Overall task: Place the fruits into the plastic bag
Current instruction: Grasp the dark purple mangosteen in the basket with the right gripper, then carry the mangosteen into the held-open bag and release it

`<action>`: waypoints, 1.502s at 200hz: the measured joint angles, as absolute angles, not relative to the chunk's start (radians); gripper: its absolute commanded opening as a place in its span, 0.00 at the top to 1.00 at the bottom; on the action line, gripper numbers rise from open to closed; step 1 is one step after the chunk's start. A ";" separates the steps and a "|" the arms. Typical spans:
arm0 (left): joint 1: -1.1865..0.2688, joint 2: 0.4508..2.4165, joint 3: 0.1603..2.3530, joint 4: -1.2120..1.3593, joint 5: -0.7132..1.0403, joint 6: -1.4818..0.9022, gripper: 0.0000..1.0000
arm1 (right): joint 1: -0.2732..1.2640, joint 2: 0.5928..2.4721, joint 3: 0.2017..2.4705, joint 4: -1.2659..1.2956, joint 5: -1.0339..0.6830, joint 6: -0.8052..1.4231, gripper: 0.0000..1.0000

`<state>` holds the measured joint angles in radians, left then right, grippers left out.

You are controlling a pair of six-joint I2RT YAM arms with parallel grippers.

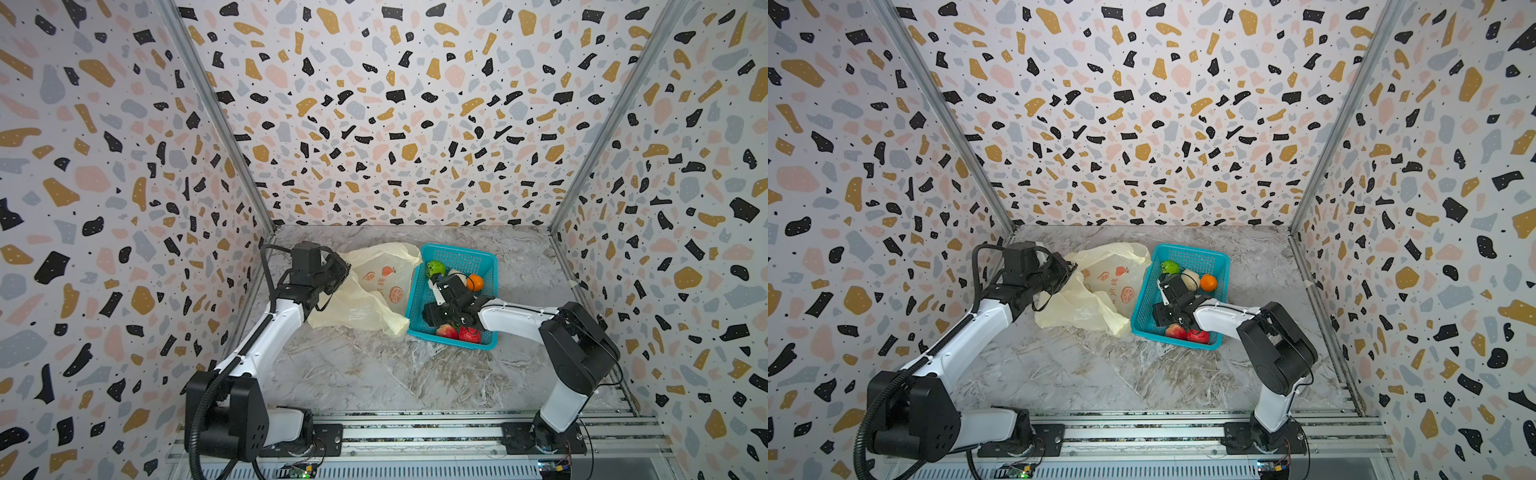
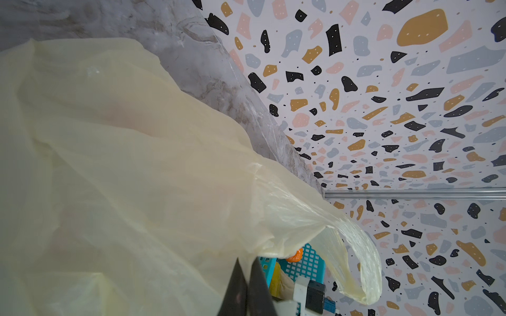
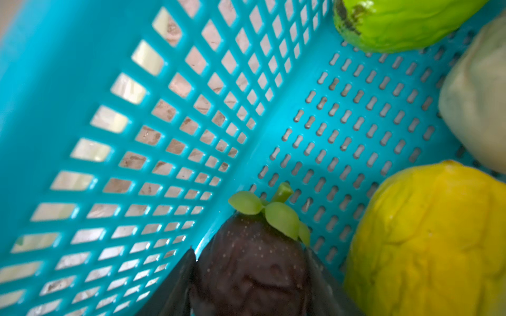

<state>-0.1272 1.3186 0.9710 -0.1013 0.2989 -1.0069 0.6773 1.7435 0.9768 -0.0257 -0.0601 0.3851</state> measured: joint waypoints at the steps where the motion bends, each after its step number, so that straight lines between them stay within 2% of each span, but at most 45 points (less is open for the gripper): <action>1: -0.127 1.319 0.971 -0.101 0.299 -1.007 1.00 | 0.677 1.744 0.976 -0.025 -0.060 0.385 0.57; 8: -0.127 1.319 0.971 -0.101 0.299 -1.007 1.00 | 0.677 1.742 0.972 -0.018 -0.060 0.386 0.62; 20: -0.127 1.319 0.971 -0.101 0.299 -1.007 1.00 | 0.677 1.736 0.963 -0.009 -0.059 0.389 0.64; 57: -0.127 1.319 0.971 -0.101 0.298 -1.006 1.00 | 0.677 1.667 0.950 -0.010 -0.066 0.386 0.64; 127: -0.127 1.319 0.970 -0.095 0.301 -0.998 1.00 | 0.687 1.557 1.023 0.016 -0.197 0.336 0.64; 164: -0.136 1.319 0.958 -0.076 0.331 -0.995 1.00 | 0.715 1.602 1.160 0.007 -0.224 0.318 0.63; 204: -0.169 1.318 0.930 -0.030 0.375 -1.010 1.00 | 0.743 1.762 1.396 -0.027 -0.237 0.303 0.61; 214: -0.176 1.318 0.918 -0.014 0.390 -1.017 1.00 | 0.749 1.810 1.457 -0.046 -0.236 0.300 0.56; 238: -0.186 1.318 0.903 0.004 0.414 -1.030 1.00 | 0.757 1.936 1.624 -0.105 -0.231 0.294 0.37; 259: -0.186 1.318 0.903 0.016 0.424 -1.037 1.00 | 0.758 2.011 1.725 -0.151 -0.226 0.289 0.29; 283: -0.186 1.318 0.903 0.033 0.427 -1.042 1.00 | 0.759 2.020 1.740 -0.179 -0.217 0.283 0.19; 300: -0.186 1.318 0.901 0.038 0.427 -1.045 1.00 | 0.759 2.018 1.740 -0.187 -0.216 0.279 0.18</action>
<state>-0.1864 1.3182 0.9009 0.0383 0.4271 -1.0451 0.7586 2.0178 1.7401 -0.1871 -0.2165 0.2790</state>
